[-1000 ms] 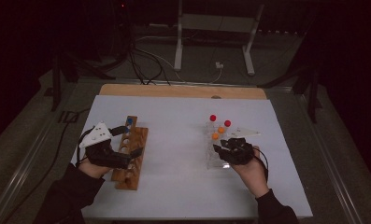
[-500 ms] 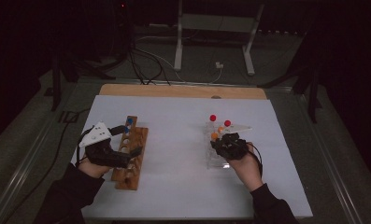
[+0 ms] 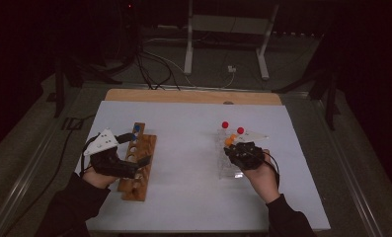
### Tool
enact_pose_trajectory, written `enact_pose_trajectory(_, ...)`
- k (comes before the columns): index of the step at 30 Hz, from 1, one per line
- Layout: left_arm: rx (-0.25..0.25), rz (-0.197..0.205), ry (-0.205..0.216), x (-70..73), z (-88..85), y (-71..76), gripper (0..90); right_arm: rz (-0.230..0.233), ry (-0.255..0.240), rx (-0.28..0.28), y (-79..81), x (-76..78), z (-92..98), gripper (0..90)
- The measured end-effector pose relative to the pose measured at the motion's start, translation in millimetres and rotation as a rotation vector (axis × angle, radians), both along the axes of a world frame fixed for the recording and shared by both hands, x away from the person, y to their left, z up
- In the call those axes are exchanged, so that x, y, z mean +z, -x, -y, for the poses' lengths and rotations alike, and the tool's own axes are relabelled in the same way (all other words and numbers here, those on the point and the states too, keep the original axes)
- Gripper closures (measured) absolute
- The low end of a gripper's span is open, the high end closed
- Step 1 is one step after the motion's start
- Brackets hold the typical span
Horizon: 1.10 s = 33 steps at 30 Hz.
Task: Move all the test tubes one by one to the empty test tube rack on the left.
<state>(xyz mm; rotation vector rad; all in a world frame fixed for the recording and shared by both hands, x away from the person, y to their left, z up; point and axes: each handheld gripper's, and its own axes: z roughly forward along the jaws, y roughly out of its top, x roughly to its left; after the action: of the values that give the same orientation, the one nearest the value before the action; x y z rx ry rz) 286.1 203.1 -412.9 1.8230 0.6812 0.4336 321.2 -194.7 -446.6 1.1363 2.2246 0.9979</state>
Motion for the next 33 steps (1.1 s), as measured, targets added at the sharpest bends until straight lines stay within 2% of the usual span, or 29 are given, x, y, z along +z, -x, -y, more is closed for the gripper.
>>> enact_pose_trajectory(4, -0.006, 0.001, 0.000, 0.8, 1.5, 0.8, 2.0, 0.033, -0.002, 0.003, 5.3, 7.0, 0.5, 74.6)
enact_pose_trajectory(12, -0.019, 0.003, 0.001, 2.6, 4.1, 2.3, 2.0, 0.118, -0.036, 0.011, 19.8, 34.0, 5.3, 74.6)
enact_pose_trajectory(16, -0.041, 0.005, -0.002, 3.8, 8.4, 4.6, 2.0, 0.145, -0.057, 0.045, 29.8, 44.9, 1.3, 74.6)
enact_pose_trajectory(22, -0.106, 0.000, -0.009, 6.0, 18.8, 10.4, 2.2, 0.132, -0.074, 0.135, 42.1, 45.3, -17.7, 74.6)
enact_pose_trajectory(28, -0.181, -0.009, 0.022, 7.5, 30.8, 17.2, 2.7, 0.081, -0.064, 0.230, 51.0, 32.5, -41.9, 74.6)
enact_pose_trajectory(33, -0.234, -0.009, 0.020, 5.5, 45.4, 24.2, 5.7, 0.041, -0.055, 0.299, 59.7, 20.1, -61.3, 74.6)
